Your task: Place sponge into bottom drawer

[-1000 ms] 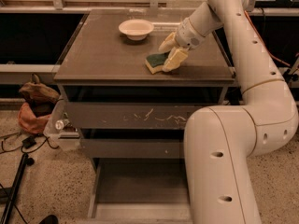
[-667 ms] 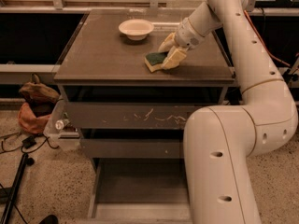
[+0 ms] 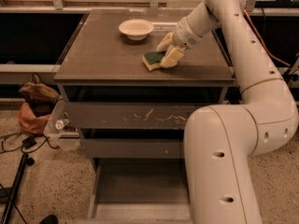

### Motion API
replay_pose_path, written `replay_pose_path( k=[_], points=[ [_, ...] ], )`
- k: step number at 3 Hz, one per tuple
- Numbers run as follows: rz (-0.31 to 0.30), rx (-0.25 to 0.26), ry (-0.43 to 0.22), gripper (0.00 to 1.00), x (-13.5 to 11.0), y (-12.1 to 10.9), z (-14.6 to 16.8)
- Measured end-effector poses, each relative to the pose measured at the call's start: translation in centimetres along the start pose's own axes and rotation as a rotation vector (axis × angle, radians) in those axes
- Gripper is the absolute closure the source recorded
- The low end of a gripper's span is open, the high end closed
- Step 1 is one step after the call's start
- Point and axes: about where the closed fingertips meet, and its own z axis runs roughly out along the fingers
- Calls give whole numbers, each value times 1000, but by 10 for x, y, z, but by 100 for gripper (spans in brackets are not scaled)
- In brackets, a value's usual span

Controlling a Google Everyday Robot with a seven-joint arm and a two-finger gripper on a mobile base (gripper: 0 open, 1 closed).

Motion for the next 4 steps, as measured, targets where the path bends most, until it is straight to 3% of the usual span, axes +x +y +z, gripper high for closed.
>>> replay_pose_path(
  k=[1,2,3,4],
  points=[
    [-86,22,7,100,-26,8,-25],
    [-172,31,-14,100,-58,36,-52],
    [-177,-16,-25,100,-67,53,-38],
    [-177,-16,-25,100,-67,53,-38]
  ],
)
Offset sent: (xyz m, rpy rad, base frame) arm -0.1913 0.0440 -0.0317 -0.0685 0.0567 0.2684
